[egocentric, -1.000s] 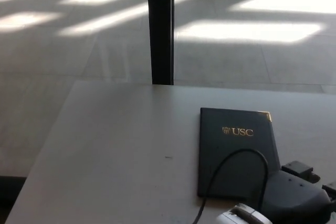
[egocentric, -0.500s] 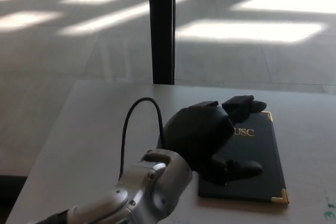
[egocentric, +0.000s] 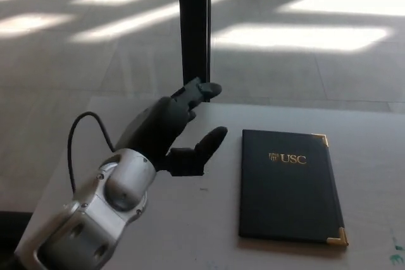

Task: The robot uses its left hand to push the cover of the diary kept in the middle of the desk to close it

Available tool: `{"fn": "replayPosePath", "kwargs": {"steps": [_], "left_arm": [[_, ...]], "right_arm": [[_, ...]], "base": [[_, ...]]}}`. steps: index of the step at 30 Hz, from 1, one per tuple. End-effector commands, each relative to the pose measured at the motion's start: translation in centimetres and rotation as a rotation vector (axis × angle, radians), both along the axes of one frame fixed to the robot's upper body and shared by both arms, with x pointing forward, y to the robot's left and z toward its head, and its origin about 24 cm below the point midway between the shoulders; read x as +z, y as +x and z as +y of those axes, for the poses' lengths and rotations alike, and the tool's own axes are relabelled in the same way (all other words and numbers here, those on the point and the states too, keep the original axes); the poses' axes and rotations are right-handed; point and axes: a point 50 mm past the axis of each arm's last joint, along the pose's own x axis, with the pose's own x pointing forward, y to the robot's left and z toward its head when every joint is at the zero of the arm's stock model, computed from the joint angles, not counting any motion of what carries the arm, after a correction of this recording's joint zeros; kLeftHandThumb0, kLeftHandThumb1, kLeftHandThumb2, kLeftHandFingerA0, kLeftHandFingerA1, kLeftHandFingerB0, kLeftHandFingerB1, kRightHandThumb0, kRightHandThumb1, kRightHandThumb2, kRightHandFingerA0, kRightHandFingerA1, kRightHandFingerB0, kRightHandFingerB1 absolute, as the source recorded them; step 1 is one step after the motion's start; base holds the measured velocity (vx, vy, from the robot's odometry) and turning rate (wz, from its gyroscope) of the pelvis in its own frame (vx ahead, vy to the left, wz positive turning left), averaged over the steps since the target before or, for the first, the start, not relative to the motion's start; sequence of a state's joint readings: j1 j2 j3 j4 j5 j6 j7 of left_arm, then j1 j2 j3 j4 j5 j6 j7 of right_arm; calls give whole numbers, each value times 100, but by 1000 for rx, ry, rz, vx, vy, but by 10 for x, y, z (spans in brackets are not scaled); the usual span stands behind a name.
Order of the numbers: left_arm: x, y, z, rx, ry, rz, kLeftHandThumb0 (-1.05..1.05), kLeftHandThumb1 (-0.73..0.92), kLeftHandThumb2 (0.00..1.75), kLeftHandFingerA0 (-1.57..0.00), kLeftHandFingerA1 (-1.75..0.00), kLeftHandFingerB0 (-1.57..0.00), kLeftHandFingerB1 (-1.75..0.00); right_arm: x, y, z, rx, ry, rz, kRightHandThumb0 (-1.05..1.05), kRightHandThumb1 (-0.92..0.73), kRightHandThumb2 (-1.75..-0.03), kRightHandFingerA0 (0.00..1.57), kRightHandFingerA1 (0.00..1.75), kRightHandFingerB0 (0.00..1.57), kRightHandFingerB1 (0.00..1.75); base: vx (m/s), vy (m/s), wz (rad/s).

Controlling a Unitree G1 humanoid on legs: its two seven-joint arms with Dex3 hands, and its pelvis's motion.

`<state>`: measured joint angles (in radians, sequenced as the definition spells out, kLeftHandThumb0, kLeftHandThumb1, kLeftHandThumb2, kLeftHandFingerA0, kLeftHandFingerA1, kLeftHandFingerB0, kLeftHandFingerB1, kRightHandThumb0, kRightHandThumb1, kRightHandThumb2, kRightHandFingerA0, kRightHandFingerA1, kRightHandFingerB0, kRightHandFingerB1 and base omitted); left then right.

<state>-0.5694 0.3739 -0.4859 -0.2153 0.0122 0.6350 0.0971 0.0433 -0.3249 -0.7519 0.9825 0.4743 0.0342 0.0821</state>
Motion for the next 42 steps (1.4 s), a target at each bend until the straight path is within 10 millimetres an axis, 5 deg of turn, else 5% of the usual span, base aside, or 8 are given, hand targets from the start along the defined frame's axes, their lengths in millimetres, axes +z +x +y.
{"fn": "replayPosePath", "kwargs": {"steps": [1, 5, 20, 21, 33, 35, 36, 42], "left_arm": [[-101, -92, 297, 1139, -1634, -119, -103, 92, 79, -48, -96, -24, -77], [-109, -109, 312, 1353, -1629, -182, -105, 92, 84, -65, -100, -38, -82], [-146, -181, 340, 1580, -1722, -332, -98, 92, 84, -48, -127, -27, -82], [-148, -186, 342, 1586, -1711, -332, -90, 79, 130, -59, -105, -18, -70], [-172, -206, 338, 1694, -1607, -191, -98, 92, 82, -45, -131, -18, -80], [-177, -204, 335, 1733, -1552, -131, -98, 77, 127, -131, -161, -45, -87], [-178, -203, 334, 1736, -1545, -115, -101, 92, 86, -84, -174, -38, -102], [-183, -202, 328, 1743, -1438, -39, -99, 92, 78, -54, -150, -21, -88]], "right_arm": [[10, -12, -14, 27, -38, 38, -67, -92, -72, 66, 68, 40, 44], [9, -15, -15, 49, -37, 45, -65, -77, -112, 58, 69, 30, 54], [6, -23, -13, 16, -26, 47, -67, -92, -73, 61, 58, 37, 44], [5, -24, -12, 13, -28, 47, -65, -92, -72, 61, 57, 38, 44], [4, -23, -10, 14, -11, 37, -66, -92, -73, 61, 58, 37, 44], [3, -24, -10, -11, 2, 31, -67, -92, -70, 63, 55, 38, 42], [2, -24, -9, -8, -3, 33, -67, -92, -73, 61, 56, 36, 42], [3, -25, -9, 27, -21, 49, -68, -92, -75, 60, 56, 35, 43]], "base": [[0, 0, 0], [0, 0, 0], [0, 0, 0], [0, 0, 0], [0, 0, 0], [0, 0, 0], [0, 0, 0], [0, 0, 0]]}}
